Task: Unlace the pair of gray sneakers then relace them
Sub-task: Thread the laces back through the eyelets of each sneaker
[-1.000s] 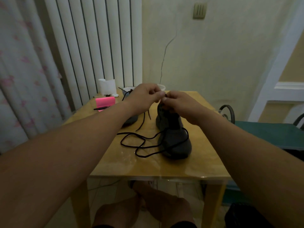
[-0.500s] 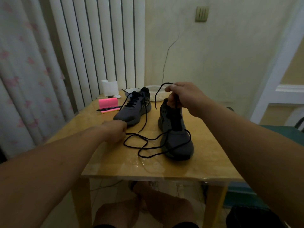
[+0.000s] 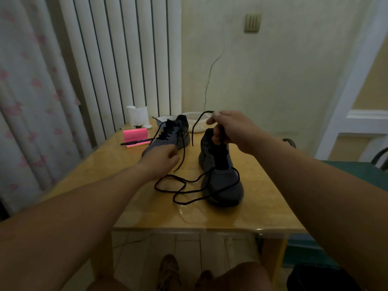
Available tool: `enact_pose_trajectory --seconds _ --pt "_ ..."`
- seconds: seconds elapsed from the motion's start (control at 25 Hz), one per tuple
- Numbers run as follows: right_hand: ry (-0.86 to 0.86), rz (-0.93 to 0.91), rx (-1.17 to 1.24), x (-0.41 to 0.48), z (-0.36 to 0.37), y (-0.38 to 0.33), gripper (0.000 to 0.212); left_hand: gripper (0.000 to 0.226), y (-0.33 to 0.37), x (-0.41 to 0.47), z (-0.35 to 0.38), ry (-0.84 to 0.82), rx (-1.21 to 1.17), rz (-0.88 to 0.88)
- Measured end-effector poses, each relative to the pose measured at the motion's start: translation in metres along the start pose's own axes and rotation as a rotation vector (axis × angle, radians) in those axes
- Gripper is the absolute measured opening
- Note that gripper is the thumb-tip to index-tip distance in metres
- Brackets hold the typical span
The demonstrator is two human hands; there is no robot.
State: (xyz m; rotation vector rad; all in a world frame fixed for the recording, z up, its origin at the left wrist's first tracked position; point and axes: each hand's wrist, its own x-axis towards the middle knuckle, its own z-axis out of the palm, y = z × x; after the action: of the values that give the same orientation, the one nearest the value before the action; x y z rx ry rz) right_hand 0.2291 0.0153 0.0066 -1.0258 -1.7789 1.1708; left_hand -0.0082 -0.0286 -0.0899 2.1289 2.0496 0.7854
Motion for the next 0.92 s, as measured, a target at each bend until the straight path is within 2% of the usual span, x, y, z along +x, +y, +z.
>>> enact_pose_trajectory --seconds 0.04,0.12,0.24,0.36,0.44,0.52,0.6,0.64,0.72,0.8,0.92 --pt "-0.004 -0.014 -0.001 0.002 0.001 -0.002 0.035 0.016 0.026 -0.002 0.004 0.026 -0.134 0.068" --pt "-0.009 -0.023 -0.005 0.006 0.006 -0.005 0.036 0.039 0.076 -0.007 0.021 -0.056 -0.251 0.164" --pt "0.011 -0.003 0.051 0.007 0.014 -0.009 0.036 0.077 0.103 -0.003 0.050 -0.168 -0.103 0.137" --pt "0.124 -0.048 0.132 0.012 0.012 -0.034 0.031 0.084 0.097 0.001 0.058 -0.191 -0.085 0.108" --pt "0.165 -0.080 0.184 0.017 0.003 -0.052 0.030 0.077 0.102 -0.003 0.055 -0.208 -0.107 0.151" --pt "0.133 -0.070 0.133 0.021 -0.007 -0.057 0.031 0.048 0.092 -0.008 0.048 -0.126 -0.282 0.131" --pt "0.082 -0.014 0.008 0.021 -0.008 -0.045 0.033 0.014 0.050 -0.010 0.031 0.062 -0.298 -0.027" --pt "0.073 0.013 -0.048 0.021 -0.006 -0.035 0.034 0.011 0.021 -0.011 0.021 0.076 -0.178 -0.119" --pt "0.065 0.027 -0.132 0.019 0.004 -0.016 0.034 0.017 -0.028 -0.020 0.003 -0.101 0.134 -0.247" --pt "0.032 0.021 -0.180 0.018 0.020 -0.002 0.035 0.012 -0.056 -0.029 -0.004 -0.289 0.303 -0.272" --pt "-0.022 0.008 -0.249 0.013 0.039 0.011 0.037 0.011 -0.060 -0.032 -0.002 -0.275 0.262 -0.228"
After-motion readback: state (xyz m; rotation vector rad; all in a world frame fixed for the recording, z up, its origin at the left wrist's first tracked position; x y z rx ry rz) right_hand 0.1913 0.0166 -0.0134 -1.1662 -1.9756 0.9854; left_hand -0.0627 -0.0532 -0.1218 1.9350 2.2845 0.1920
